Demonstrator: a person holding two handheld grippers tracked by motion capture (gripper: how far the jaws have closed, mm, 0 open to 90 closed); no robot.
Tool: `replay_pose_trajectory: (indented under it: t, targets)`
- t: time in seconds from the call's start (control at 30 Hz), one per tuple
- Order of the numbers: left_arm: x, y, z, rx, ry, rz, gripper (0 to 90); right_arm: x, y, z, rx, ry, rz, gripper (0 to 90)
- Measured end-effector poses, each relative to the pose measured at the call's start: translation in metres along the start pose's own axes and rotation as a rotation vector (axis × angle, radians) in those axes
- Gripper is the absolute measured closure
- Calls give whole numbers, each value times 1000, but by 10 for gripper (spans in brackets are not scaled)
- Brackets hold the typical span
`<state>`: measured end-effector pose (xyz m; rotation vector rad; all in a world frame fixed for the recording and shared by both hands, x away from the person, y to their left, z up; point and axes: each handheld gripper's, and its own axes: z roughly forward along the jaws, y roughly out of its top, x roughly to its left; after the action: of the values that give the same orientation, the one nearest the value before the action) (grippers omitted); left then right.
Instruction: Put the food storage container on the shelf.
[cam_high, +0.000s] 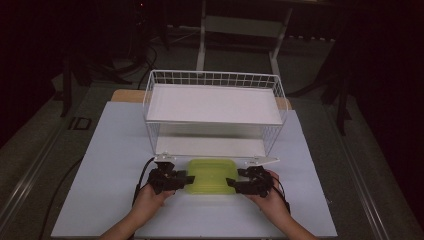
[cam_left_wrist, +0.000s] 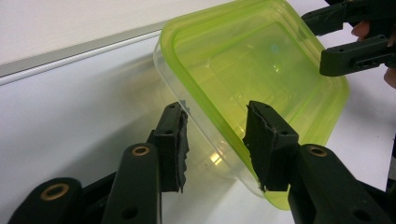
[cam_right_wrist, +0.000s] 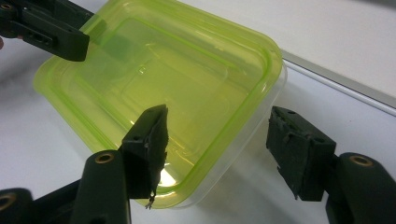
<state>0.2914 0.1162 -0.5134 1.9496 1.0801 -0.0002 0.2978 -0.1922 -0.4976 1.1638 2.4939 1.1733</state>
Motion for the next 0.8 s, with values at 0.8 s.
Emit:
replay_pose_trajectory:
  t: [0.8]
  targets:
    - [-20,-12,-11,16,0,-2,736,13,-11,-16,19,26,42,674]
